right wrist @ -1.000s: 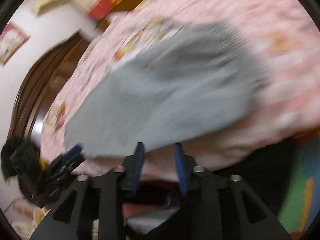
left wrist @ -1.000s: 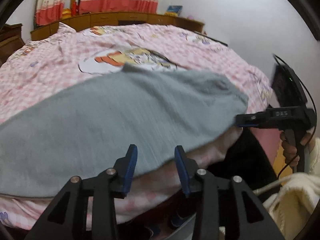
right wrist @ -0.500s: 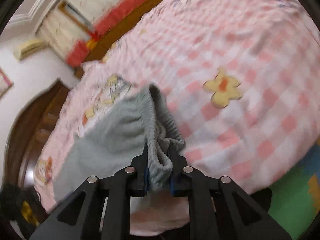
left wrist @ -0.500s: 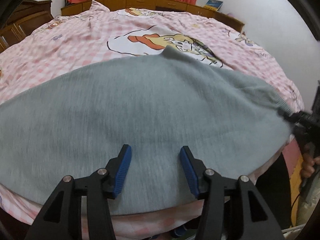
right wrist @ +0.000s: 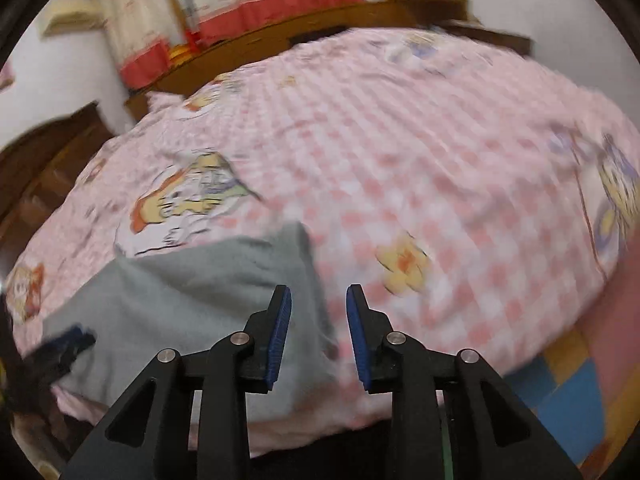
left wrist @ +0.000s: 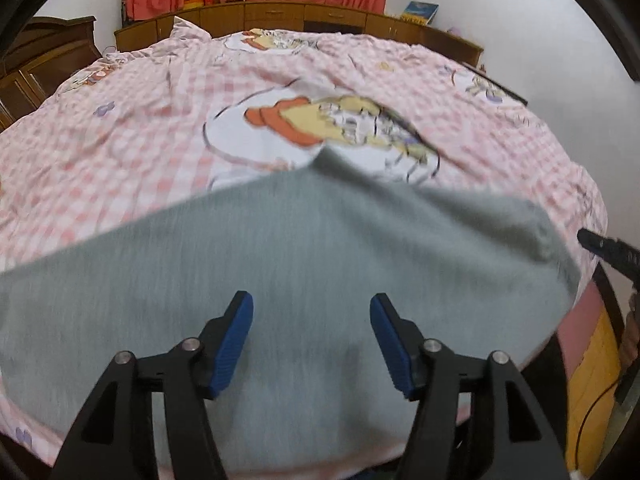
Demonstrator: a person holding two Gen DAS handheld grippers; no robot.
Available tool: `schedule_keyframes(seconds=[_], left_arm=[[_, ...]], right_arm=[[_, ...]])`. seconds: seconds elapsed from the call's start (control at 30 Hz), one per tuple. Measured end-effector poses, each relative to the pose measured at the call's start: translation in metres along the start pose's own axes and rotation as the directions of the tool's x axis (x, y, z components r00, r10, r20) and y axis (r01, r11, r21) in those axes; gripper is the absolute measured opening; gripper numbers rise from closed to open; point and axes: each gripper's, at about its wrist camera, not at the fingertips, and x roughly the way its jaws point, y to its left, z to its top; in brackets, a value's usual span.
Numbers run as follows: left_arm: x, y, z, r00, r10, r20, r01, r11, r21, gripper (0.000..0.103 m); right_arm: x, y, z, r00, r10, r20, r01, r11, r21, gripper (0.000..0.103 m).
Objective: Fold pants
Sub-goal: 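Open both tools and lay the sweatpants flat on the bed, then close the left tool on the folded leg edge of the grey sweatpants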
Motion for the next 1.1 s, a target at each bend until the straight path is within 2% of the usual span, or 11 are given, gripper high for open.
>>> schedule_keyframes(seconds=[0.07, 0.13, 0.23, 0.3, 0.33, 0.4, 0.43, 0.7, 0.93, 1.03, 1.1], left_arm=[[0.008, -0.004, 0.015, 1.0, 0.0, 0.015, 0.0, 1.0, 0.006, 0.064], [0.017, -0.008, 0.025, 1.0, 0.016, 0.018, -0.016, 1.0, 0.007, 0.068], [0.036, -0.009, 0.036, 0.999, 0.034, 0.015, -0.034, 0.999, 0.011, 0.071], [0.053, -0.004, 0.04, 0.997, 0.076, -0.001, -0.076, 0.997, 0.01, 0.071], [0.059, -0.001, 0.041, 0.996, 0.09, -0.004, -0.09, 0.996, 0.009, 0.072], [0.069, 0.008, 0.039, 0.993, 0.114, 0.004, -0.114, 0.993, 0.002, 0.076], [0.072, 0.014, 0.039, 0.993, 0.119, 0.014, -0.118, 0.993, -0.012, 0.077], [0.075, 0.022, 0.038, 0.992, 0.125, 0.022, -0.124, 0.992, -0.021, 0.082], [0.034, 0.044, 0.017, 0.981, 0.195, 0.022, -0.194, 0.981, -0.022, 0.082], [0.01, 0.068, 0.0, 0.962, 0.271, 0.023, -0.27, 0.962, -0.036, 0.082], [-0.006, 0.089, -0.013, 0.953, 0.302, 0.011, -0.301, 0.951, -0.067, 0.082]], right_arm=[[0.011, 0.019, 0.008, 0.991, 0.127, -0.033, -0.128, 0.991, -0.039, 0.029], [0.03, 0.034, 0.013, 0.985, 0.155, -0.077, -0.16, 0.985, -0.061, 0.029], [0.064, 0.057, 0.015, 0.986, 0.111, -0.128, -0.127, 0.985, -0.118, 0.029], [0.092, 0.062, 0.013, 0.99, 0.022, -0.143, -0.041, 0.99, -0.134, 0.027], [0.1, 0.059, 0.011, 0.989, -0.021, -0.145, 0.001, 0.991, -0.137, 0.023], [0.12, 0.048, 0.009, 0.99, -0.062, -0.123, 0.047, 0.992, -0.119, 0.001], [0.125, 0.041, 0.008, 0.993, -0.054, -0.108, 0.043, 0.993, -0.106, 0.0], [0.125, 0.033, 0.004, 0.997, 0.0, -0.074, -0.008, 0.995, -0.101, 0.0], [0.117, 0.036, 0.002, 0.999, 0.006, -0.044, -0.011, 0.994, -0.111, 0.0], [0.112, 0.04, 0.004, 0.998, 0.005, -0.061, -0.012, 0.993, -0.12, 0.006], [0.106, 0.044, 0.007, 0.997, 0.006, -0.082, -0.015, 0.994, -0.109, 0.017]])
